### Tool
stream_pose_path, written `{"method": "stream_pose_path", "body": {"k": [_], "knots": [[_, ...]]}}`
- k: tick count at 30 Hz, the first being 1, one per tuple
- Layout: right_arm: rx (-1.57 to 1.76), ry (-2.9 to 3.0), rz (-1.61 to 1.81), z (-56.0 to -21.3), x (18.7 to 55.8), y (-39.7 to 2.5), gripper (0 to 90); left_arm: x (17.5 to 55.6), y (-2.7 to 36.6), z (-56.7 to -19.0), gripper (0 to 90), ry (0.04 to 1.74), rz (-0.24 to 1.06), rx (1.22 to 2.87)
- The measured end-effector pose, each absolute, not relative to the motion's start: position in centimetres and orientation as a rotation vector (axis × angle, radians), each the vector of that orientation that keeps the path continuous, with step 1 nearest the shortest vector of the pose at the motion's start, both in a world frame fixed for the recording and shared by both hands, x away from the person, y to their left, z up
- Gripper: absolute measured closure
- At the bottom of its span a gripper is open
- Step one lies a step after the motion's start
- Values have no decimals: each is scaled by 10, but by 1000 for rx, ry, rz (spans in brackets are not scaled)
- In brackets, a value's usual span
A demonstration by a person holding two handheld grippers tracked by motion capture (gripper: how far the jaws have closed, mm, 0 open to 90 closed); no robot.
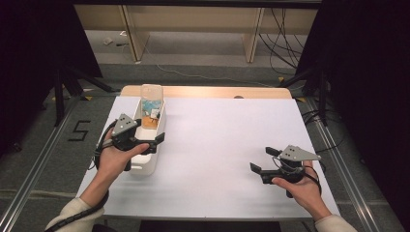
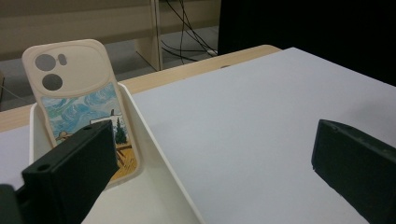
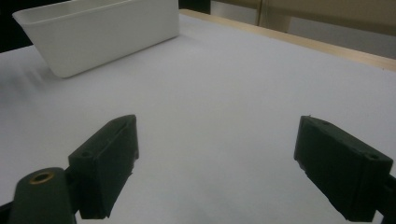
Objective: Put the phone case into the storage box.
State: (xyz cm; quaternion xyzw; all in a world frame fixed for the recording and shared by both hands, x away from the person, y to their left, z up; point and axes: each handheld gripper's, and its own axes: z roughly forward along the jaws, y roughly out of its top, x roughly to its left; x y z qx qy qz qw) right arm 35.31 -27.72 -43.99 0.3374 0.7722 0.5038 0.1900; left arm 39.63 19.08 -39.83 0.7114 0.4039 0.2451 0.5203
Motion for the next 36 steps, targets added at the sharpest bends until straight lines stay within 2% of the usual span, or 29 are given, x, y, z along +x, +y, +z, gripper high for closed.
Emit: {"method": "stream_pose_path", "body": {"k": [36], "knots": [[949, 2173, 1416, -440, 353, -277, 146, 371, 192, -418, 0, 890, 581, 1759]]}}
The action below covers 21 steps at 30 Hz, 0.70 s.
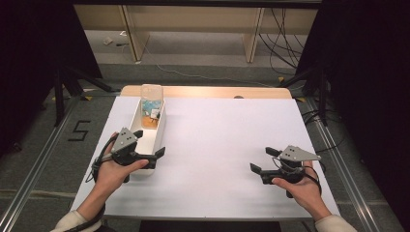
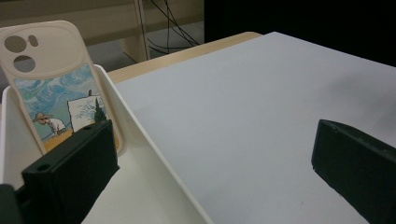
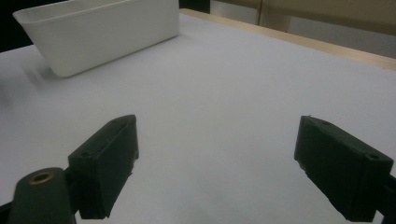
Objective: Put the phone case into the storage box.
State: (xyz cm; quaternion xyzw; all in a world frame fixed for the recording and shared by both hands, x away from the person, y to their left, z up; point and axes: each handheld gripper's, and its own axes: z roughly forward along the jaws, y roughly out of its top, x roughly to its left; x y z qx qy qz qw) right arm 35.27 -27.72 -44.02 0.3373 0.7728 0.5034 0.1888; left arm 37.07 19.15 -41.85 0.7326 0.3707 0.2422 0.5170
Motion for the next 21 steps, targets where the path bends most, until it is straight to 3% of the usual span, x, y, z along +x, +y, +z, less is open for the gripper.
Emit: {"method": "stream_pose_path", "body": {"k": [21], "knots": [[950, 2161, 1412, -439, 352, -281, 145, 362, 193, -424, 0, 883, 582, 1767]]}}
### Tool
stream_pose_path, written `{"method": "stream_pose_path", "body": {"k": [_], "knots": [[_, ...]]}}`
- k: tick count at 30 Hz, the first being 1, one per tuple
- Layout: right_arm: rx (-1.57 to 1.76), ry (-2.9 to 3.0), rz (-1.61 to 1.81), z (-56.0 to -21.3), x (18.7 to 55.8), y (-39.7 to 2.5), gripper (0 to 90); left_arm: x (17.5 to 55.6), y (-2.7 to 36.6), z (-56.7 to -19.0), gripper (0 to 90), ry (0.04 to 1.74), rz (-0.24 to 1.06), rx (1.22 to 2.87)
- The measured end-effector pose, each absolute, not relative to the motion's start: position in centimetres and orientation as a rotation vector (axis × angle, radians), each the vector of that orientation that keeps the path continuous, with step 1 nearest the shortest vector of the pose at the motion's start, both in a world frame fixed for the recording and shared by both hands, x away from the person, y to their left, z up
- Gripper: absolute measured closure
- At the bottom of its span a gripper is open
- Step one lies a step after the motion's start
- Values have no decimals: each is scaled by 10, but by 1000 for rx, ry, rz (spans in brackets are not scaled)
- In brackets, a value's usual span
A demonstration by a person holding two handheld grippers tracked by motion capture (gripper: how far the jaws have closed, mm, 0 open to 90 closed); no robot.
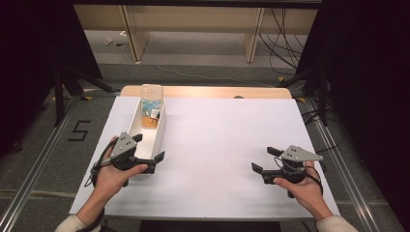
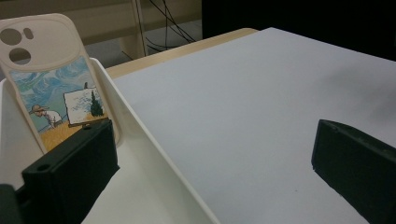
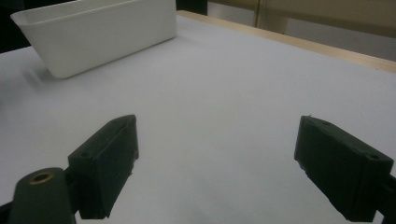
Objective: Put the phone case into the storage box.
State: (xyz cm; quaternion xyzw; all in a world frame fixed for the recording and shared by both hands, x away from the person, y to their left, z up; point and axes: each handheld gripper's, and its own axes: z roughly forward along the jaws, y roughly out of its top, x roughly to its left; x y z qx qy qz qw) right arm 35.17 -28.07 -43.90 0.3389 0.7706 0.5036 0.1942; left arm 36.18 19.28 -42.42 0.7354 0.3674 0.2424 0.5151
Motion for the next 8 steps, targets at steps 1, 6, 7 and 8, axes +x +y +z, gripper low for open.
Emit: {"method": "stream_pose_path", "body": {"k": [1, 6, 7, 8], "knots": [[948, 2161, 1415, -439, 352, -280, 145, 362, 193, -425, 0, 885, 581, 1768], [943, 2165, 1415, -440, 351, -280, 144, 362, 193, -426, 0, 887, 579, 1773], [943, 2165, 1415, -440, 351, -280, 144, 362, 193, -426, 0, 887, 579, 1774], [944, 2165, 1416, -440, 351, -280, 144, 362, 193, -426, 0, 889, 579, 1773]]}}
